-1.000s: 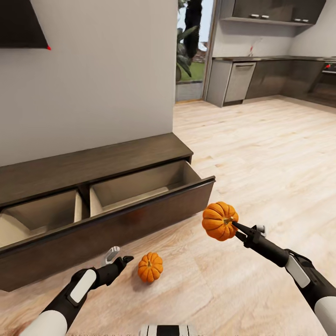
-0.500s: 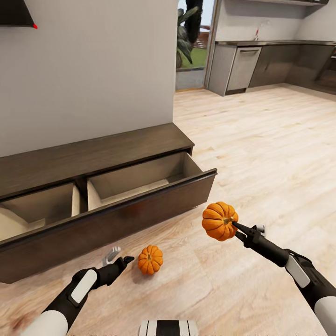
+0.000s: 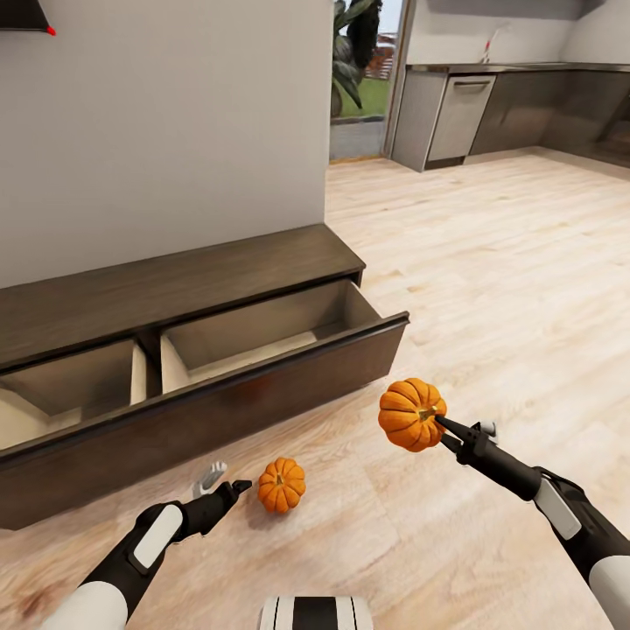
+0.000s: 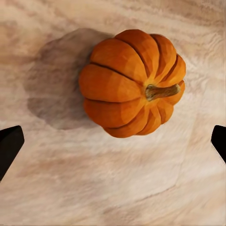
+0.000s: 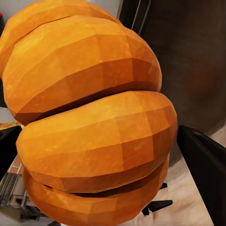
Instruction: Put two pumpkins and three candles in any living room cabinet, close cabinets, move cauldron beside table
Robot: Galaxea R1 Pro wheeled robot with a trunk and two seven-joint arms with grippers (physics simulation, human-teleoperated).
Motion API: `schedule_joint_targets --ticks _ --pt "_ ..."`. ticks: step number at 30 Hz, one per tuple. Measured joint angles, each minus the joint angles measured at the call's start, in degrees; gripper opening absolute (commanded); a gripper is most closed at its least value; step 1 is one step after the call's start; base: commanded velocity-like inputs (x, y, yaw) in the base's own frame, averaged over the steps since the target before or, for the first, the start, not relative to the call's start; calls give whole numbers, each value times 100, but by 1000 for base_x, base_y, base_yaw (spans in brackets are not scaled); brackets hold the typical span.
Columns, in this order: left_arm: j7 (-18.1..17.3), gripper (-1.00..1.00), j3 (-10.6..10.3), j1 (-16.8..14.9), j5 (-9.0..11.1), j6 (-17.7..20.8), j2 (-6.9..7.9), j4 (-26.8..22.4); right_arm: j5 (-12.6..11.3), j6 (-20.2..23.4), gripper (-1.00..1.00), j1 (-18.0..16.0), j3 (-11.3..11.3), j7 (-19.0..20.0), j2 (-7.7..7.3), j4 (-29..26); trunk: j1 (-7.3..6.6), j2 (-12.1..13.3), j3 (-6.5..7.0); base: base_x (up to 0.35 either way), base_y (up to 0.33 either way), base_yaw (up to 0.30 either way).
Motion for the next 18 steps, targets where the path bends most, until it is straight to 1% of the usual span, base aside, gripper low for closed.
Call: schedule_joint_targets --ticks 3,7,11,15,18 --pt "1 100 -5 -1 -2 0 0 -1 1 5 -100 0 0 0 1 0 0 0 0 229 0 0" --pt "2 100 -7 0 -3 0 0 -1 0 8 -100 0 -1 0 2 0 1 0 0 114 0 0" --pt "2 100 -7 0 -3 0 -2 -1 1 8 -100 0 0 0 1 0 0 0 0 226 0 0" --pt "2 100 -7 -1 -3 0 0 -1 0 9 -100 0 0 0 2 -1 2 0 0 65 0 0" --pt "2 100 -6 0 -3 1 0 -2 -1 8 -100 0 0 -3 3 0 0 0 0 168 58 0"
